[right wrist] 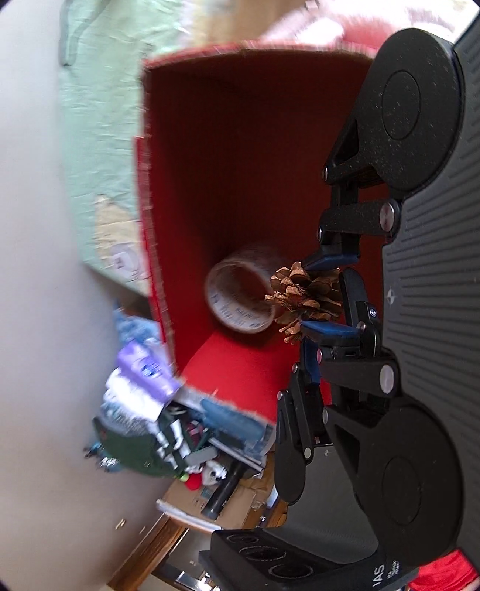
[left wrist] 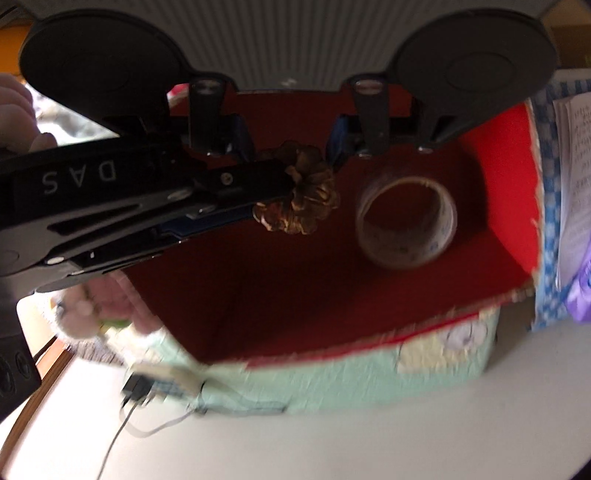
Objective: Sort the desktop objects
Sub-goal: 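Carry the pine cone with the right tool over the red box, then lower the pine cone beside the tape roll and open the right tool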
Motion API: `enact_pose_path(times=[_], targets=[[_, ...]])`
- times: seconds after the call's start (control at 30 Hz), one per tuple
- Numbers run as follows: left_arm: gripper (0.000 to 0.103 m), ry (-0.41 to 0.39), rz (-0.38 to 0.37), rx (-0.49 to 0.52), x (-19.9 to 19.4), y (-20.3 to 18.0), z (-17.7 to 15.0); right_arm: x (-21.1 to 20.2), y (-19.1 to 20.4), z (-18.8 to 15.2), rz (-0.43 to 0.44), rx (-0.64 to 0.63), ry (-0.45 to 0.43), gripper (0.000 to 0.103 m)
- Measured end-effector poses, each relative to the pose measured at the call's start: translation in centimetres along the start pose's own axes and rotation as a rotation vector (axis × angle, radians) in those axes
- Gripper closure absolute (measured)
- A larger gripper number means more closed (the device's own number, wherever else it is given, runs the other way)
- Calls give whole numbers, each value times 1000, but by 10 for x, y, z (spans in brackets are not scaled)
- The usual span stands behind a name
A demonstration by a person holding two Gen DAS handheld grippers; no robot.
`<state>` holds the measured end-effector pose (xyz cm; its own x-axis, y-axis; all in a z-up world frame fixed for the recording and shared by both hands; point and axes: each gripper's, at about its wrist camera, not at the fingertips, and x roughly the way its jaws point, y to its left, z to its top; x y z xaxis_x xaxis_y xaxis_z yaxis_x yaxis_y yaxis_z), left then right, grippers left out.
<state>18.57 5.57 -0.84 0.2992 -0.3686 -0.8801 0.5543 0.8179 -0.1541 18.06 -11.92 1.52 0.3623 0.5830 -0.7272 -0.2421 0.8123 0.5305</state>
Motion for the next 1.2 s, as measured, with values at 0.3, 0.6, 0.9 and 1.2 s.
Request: enact_pose_path(times=[0.3,0.6,0.9,1.2], targets=[[60,175,45,-32,29,22,2,49,-10,6,24,151,173,72],[57,228,77,-66,31,39,4,77,-7,14,28,211,252,72],[51,245,115,-81,30,41,1,90,-16,18,61,286,303,71],[45,235,156,-77,23,36,-2,85,-24,18,107,284,302,64]])
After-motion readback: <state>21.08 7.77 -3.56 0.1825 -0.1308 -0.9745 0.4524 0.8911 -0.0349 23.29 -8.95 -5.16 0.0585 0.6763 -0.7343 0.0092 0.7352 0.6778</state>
